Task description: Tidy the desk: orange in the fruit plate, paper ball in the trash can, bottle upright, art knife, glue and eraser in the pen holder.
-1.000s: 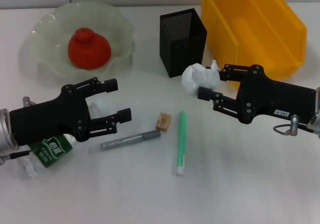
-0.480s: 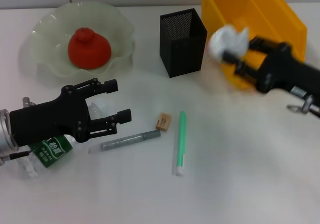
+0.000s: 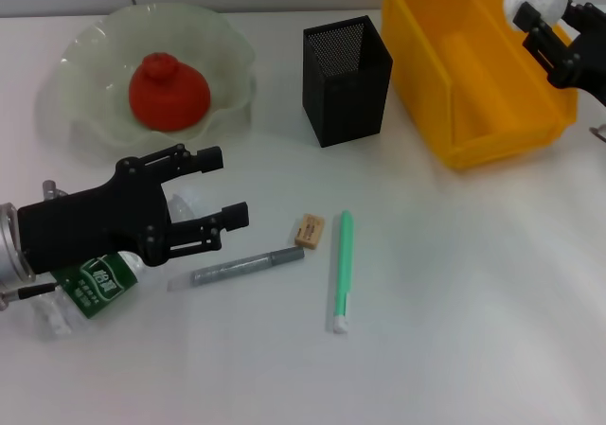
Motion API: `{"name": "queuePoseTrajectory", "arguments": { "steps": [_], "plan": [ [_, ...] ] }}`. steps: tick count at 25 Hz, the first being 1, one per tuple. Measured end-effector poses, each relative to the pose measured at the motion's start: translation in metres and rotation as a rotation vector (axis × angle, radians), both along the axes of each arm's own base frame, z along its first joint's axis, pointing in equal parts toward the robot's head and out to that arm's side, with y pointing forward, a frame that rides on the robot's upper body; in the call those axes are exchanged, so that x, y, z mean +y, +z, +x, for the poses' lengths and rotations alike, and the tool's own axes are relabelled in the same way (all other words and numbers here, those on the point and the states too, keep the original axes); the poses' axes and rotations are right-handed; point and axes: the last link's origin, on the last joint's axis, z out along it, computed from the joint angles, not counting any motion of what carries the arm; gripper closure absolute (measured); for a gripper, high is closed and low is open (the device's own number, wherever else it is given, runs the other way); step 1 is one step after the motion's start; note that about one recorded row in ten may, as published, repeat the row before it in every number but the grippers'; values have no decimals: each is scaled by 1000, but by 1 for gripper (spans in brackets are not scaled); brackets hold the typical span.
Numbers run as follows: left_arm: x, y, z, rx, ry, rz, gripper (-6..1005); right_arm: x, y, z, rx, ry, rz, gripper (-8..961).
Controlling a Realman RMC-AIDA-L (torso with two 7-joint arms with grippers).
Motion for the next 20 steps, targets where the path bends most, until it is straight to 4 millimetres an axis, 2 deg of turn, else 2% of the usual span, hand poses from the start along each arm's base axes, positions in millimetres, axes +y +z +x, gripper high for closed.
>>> {"name": "queuePoseTrajectory", "arguments": {
  "steps": [20],
  "plan": [
    [-1,0,1,-7,-7,-7,197,4,5,0,23,-16,30,455]
  ]
}}
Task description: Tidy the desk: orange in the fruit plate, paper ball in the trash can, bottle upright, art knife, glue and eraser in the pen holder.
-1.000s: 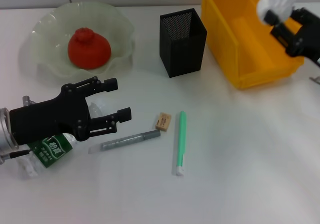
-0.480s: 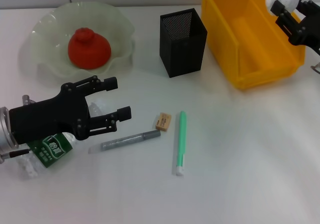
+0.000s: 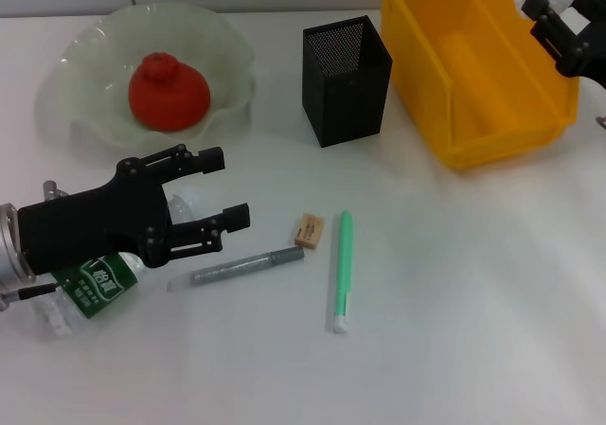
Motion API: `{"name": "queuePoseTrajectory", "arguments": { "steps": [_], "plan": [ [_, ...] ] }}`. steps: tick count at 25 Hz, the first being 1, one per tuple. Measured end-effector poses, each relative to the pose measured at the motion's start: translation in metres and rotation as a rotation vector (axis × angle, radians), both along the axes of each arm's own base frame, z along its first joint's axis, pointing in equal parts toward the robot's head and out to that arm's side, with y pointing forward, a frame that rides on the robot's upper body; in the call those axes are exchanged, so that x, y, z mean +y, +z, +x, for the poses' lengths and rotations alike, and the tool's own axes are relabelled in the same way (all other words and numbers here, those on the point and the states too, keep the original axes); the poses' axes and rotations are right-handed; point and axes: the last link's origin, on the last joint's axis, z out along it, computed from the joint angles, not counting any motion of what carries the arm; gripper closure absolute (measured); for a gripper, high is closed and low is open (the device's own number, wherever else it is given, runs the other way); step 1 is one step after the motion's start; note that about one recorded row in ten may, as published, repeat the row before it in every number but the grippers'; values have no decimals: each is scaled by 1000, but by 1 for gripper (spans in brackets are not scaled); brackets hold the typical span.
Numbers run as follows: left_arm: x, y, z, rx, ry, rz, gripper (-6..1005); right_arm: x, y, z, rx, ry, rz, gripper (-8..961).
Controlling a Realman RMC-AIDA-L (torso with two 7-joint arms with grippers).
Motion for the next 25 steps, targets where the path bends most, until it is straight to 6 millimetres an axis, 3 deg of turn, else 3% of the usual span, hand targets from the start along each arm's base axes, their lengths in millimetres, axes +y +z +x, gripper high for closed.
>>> {"name": "queuePoseTrajectory", "arguments": {
  "steps": [5,10,19,25],
  "plan": [
    [-1,1,0,-3,-5,-1,197,1,1,-1,9,1,8,449],
    [-1,2,1,-6,-13,1,197,3,1,-3,9,1,9,236],
    [-1,3,1,-6,-16,0,198,3,2,-6,31,13,15,214],
    [-2,4,0,-6,-16,0,198,-8,10,-14,126,92,-1,215]
  ]
}}
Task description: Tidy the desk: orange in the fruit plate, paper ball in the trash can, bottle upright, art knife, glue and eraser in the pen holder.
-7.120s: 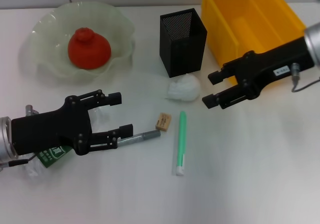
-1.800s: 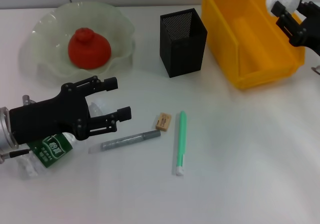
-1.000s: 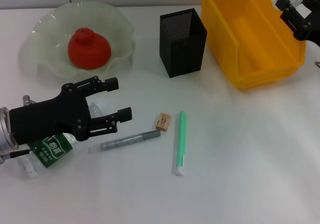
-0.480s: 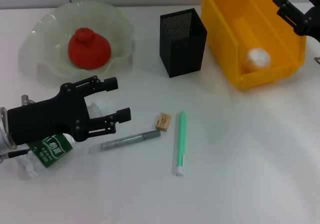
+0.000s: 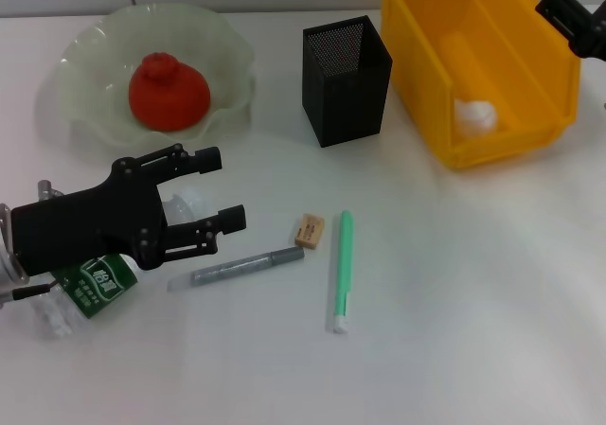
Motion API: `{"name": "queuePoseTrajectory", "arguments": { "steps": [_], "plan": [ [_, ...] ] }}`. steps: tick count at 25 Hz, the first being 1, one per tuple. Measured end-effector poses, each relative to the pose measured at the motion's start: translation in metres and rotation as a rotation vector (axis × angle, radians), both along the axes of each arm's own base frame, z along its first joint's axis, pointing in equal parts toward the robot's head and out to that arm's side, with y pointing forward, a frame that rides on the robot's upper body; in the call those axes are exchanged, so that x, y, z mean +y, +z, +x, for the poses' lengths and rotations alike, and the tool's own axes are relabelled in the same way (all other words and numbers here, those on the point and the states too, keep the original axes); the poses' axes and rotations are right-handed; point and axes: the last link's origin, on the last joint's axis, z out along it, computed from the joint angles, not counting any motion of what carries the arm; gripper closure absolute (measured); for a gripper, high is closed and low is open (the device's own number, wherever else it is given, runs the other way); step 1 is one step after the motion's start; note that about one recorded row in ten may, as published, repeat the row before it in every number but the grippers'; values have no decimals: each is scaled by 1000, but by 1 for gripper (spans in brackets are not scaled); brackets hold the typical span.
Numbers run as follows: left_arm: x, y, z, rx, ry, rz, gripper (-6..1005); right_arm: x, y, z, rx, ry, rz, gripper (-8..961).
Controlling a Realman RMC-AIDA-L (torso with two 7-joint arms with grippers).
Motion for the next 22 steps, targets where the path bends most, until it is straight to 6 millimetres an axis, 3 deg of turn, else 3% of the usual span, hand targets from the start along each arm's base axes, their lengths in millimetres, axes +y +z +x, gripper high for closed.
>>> {"name": "queuePoseTrajectory", "arguments": {
  "steps": [8,15,22],
  "plan": [
    [-1,4,-4,5,7,1,198,-32,2,-8,75,168,-229,215],
    [-4,6,-5,5,0,-9,198,-60,-4,-13,-35,344,-492,216],
    [-5,7,-5,10,-5,-22,198,-68,-24,-14,-201,405,-636,216]
  ]
}}
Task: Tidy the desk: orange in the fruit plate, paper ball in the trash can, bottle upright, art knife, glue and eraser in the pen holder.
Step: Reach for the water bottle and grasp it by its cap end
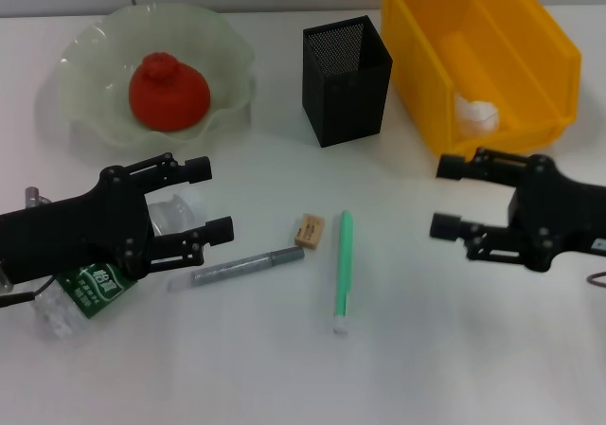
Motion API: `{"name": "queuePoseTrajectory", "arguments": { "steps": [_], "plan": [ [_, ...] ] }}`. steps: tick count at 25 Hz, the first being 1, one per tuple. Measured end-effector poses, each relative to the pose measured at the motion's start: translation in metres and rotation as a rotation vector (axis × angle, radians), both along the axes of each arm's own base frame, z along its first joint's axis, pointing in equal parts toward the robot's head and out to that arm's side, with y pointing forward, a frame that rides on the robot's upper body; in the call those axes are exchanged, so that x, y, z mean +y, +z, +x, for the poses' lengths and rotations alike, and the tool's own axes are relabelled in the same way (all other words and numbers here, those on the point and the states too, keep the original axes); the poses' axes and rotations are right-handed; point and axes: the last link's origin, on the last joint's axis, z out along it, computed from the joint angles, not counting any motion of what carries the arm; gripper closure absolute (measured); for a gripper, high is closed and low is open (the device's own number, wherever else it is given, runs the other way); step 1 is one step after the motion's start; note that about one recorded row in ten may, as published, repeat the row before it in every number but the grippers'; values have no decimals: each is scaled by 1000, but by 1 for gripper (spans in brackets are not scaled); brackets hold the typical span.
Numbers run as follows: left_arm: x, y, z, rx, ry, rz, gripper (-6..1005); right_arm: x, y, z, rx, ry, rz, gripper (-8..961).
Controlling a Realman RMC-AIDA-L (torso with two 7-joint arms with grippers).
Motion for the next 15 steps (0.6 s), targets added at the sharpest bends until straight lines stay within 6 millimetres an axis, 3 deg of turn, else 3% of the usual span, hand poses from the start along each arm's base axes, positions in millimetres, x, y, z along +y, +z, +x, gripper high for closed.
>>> {"name": "queuePoseTrajectory", "arguments": {
  "steps": [15],
  "plan": [
    [-1,-1,-1,9,10,-22,198,6,-32,6,-199,-3,-33,217]
  ]
}}
